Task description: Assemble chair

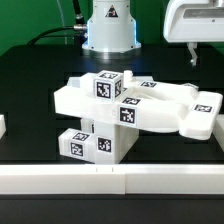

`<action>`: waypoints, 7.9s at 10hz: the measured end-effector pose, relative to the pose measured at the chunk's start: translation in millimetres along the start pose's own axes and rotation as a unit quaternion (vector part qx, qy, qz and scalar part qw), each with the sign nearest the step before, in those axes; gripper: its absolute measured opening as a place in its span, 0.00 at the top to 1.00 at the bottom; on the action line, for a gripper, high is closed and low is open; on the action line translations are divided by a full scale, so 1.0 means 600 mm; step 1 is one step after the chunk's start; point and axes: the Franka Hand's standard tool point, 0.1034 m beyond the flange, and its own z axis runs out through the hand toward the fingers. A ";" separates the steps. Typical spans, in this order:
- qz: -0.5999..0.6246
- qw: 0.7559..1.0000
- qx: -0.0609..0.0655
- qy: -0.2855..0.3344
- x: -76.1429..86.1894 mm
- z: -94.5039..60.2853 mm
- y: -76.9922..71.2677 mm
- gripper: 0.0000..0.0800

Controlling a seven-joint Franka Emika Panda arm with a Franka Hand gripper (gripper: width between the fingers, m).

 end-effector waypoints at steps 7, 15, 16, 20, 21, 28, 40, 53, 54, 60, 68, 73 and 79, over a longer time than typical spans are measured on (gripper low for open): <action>-0.116 0.992 -0.001 0.041 -0.058 0.032 0.019 0.19; -0.169 0.984 -0.018 0.046 -0.086 0.076 0.041 0.19; -0.169 0.984 -0.022 0.044 -0.089 0.087 0.046 0.19; -0.162 0.985 -0.028 0.042 -0.085 0.100 0.063 0.19; -0.162 0.985 -0.030 0.041 -0.086 0.105 0.065 0.19; -0.163 0.985 -0.037 0.036 -0.093 0.125 0.073 0.50; -0.131 0.991 -0.004 0.016 -0.055 0.005 0.116 0.64; -0.259 0.966 0.008 0.007 0.100 -0.089 0.261 0.64; -0.264 0.964 0.009 0.011 0.122 -0.103 0.272 0.64; -0.258 0.966 0.010 0.005 0.165 -0.125 0.294 0.64; -0.251 0.968 -0.007 0.021 0.209 -0.114 0.282 0.64; -0.251 0.968 -0.012 0.023 0.212 -0.101 0.287 0.64; -0.248 0.968 -0.015 0.025 0.196 -0.077 0.278 0.64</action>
Offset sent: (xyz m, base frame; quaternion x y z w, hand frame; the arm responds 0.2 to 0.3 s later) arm -0.0355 0.0038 0.0033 0.0688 0.0555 -0.1821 0.9793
